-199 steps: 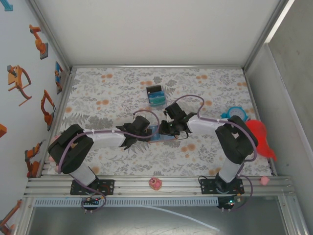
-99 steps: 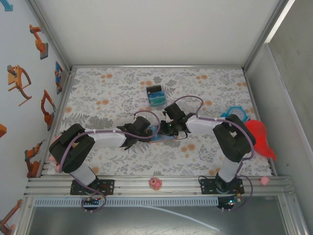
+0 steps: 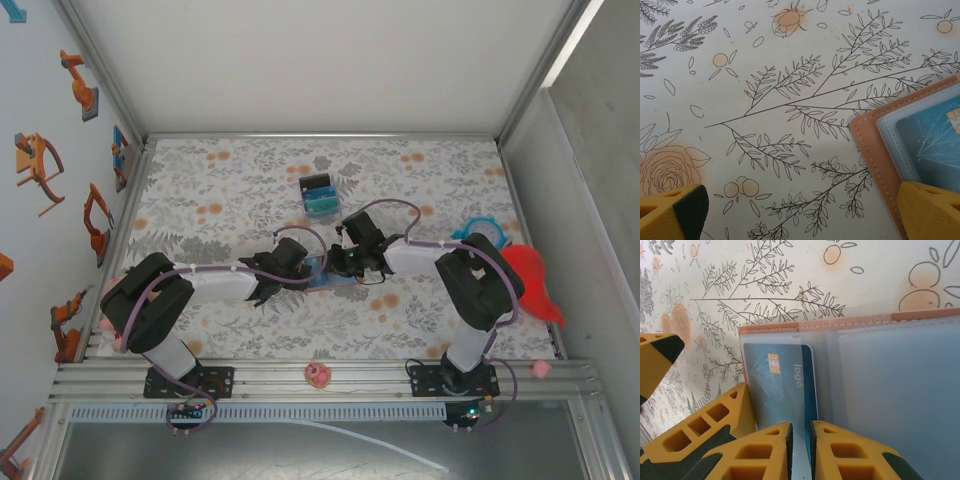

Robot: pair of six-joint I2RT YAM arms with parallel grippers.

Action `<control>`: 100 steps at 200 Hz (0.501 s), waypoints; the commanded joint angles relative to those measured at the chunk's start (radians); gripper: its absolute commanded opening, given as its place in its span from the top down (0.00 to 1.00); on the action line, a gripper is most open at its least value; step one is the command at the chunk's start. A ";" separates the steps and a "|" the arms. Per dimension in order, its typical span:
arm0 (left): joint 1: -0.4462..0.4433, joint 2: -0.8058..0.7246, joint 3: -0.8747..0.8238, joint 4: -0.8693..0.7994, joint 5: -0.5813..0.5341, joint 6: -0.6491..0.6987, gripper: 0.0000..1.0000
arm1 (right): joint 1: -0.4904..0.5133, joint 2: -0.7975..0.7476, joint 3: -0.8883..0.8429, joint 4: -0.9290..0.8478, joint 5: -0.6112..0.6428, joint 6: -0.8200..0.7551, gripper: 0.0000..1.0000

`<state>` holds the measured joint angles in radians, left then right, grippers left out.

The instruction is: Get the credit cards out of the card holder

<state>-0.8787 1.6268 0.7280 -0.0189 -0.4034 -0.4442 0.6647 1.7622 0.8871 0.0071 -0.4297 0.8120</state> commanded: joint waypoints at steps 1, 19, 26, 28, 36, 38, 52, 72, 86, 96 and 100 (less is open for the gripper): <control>-0.006 0.022 0.001 -0.059 -0.017 -0.013 0.03 | -0.008 -0.006 -0.020 0.018 -0.005 0.010 0.83; -0.006 0.023 0.002 -0.062 -0.019 -0.015 0.03 | -0.013 -0.020 -0.026 0.014 0.004 0.009 0.84; -0.006 0.023 0.002 -0.064 -0.020 -0.016 0.03 | -0.014 -0.024 -0.030 0.013 0.006 0.008 0.84; -0.006 0.024 0.003 -0.064 -0.019 -0.016 0.03 | -0.014 -0.024 -0.031 0.013 0.006 0.007 0.85; -0.007 0.024 0.002 -0.064 -0.020 -0.016 0.03 | -0.017 -0.025 -0.034 0.011 0.010 0.007 0.85; -0.006 0.024 0.002 -0.064 -0.020 -0.015 0.03 | -0.017 -0.026 -0.035 0.011 0.010 0.007 0.85; -0.006 0.023 0.003 -0.068 -0.022 -0.014 0.03 | -0.020 -0.024 -0.040 0.011 0.012 0.008 0.86; -0.007 0.022 0.002 -0.070 -0.026 -0.014 0.03 | -0.023 -0.024 -0.046 0.016 0.010 0.009 0.88; -0.006 0.023 0.004 -0.071 -0.027 -0.016 0.03 | -0.022 -0.026 -0.047 0.016 0.009 0.010 0.88; -0.006 0.023 0.005 -0.074 -0.027 -0.015 0.03 | -0.024 -0.028 -0.048 0.016 0.012 0.009 0.88; -0.006 0.023 0.005 -0.073 -0.027 -0.015 0.03 | -0.024 -0.029 -0.048 0.015 0.013 0.010 0.88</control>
<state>-0.8787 1.6268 0.7288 -0.0227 -0.4065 -0.4553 0.6498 1.7588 0.8562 0.0326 -0.4297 0.8158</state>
